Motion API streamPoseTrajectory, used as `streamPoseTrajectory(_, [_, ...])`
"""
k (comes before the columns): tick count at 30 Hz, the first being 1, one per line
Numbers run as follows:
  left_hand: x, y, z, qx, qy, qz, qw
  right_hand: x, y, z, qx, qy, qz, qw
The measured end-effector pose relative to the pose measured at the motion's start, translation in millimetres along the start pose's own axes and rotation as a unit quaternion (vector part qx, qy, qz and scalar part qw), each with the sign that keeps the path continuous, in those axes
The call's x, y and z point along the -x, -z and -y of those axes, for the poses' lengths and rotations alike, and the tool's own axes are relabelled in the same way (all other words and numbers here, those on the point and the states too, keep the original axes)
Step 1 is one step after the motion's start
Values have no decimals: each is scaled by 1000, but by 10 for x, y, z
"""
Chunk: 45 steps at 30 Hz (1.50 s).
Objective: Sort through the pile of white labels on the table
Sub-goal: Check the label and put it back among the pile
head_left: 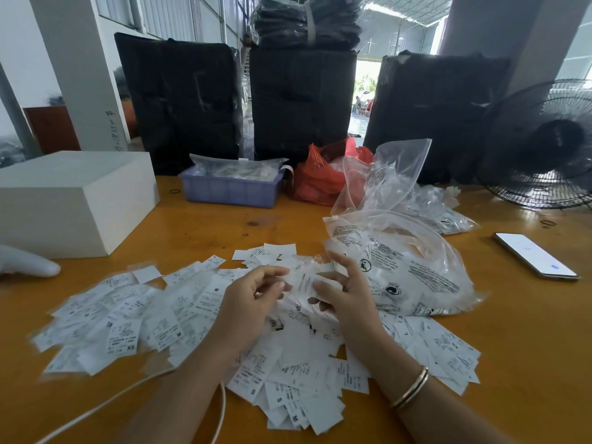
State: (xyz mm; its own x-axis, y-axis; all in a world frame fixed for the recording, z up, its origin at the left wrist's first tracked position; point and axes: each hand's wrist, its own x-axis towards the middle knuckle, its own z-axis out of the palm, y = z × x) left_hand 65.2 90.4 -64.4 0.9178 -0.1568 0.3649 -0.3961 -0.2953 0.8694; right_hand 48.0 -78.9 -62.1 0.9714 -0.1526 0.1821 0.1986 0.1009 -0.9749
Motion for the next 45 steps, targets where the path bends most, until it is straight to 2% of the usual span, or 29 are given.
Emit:
streamPoseTrajectory(3, [-5, 10, -5, 12, 5, 7, 1000, -23, 50, 5, -63, -15, -38, 997])
streamPoseTrajectory(6, [0, 5, -11, 8, 0, 17, 1000, -21, 57, 14, -78, 10, -57, 995])
streamPoseTrajectory(16, [-6, -6, 3, 7, -4, 65, 998, -2, 45, 38, 120, 126, 2, 985])
streamPoseTrajectory(20, [-10, -17, 6, 4, -2, 77, 997, -8, 49, 11, 111, 117, 19, 987])
streamPoseTrajectory(25, [-7, -2, 10, 1, -7, 88, 996, -22, 94, 21, 41, 107, -24, 993])
streamPoseTrajectory(34, [-8, -5, -2, -10, -8, 72, 997, -11, 45, -1, 122, 96, 58, 986])
streamPoseTrajectory(39, [-8, 4, -7, -3, -12, 78, 997, -18, 107, 39, 46, 106, -18, 993])
streamPoseTrajectory(45, [-10, -4, -4, -14, -11, 84, 996, -5, 85, 25, 72, 98, 5, 993])
